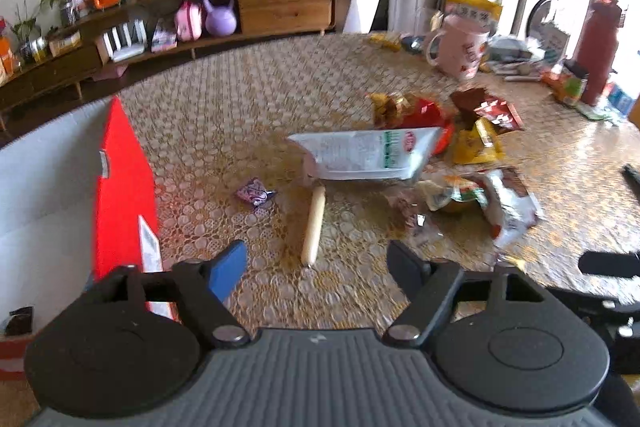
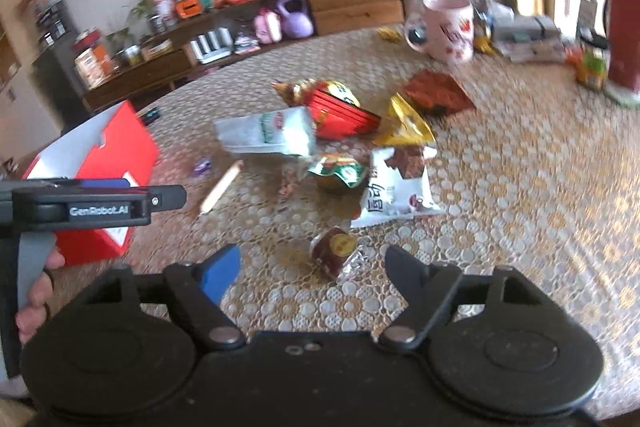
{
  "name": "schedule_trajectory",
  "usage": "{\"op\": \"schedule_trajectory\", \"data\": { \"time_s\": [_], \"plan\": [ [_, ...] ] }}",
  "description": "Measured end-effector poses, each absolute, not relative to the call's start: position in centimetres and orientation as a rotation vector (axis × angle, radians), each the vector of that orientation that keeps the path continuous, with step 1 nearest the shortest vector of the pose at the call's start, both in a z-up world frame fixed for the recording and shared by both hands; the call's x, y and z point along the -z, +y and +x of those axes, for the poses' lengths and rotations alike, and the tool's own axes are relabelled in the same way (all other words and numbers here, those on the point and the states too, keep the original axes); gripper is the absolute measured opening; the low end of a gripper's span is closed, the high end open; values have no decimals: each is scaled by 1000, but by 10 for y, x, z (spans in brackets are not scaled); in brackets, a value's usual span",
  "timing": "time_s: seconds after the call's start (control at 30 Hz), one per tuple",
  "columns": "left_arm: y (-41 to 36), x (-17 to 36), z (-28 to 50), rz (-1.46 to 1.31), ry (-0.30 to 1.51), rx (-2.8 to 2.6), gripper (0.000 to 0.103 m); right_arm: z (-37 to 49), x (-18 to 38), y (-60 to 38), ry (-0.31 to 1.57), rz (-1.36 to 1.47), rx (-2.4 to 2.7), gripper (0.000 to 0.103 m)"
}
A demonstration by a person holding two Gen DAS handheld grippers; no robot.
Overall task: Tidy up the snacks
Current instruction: 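Grasp the cream stick snack with the left tool while the right tool grasps the brown cylinder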
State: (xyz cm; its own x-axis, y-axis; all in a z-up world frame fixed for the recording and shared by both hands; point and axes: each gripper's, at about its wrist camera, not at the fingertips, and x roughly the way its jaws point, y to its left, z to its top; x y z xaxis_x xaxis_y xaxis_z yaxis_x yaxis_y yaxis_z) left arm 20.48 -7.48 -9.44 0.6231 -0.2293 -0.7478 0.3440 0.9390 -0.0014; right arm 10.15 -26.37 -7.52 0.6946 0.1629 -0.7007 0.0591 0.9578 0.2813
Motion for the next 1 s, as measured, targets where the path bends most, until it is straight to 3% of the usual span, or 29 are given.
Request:
{"op": "schedule_trajectory", "data": {
  "time_s": [0.37, 0.8, 0.87, 1.0],
  "plan": [
    [-90, 134, 258, 139, 917, 301, 55, 139, 102, -260, 875, 423, 104, 57],
    [-94, 148, 276, 149, 928, 323, 32, 155, 110, -247, 933, 409, 229, 46],
    [-96, 148, 274, 159, 920, 335, 13, 154, 111, -247, 933, 407, 241, 39],
    [-99, 148, 269, 191, 898, 332, 11, 151, 111, -251, 931, 426, 234, 32]
  ]
}}
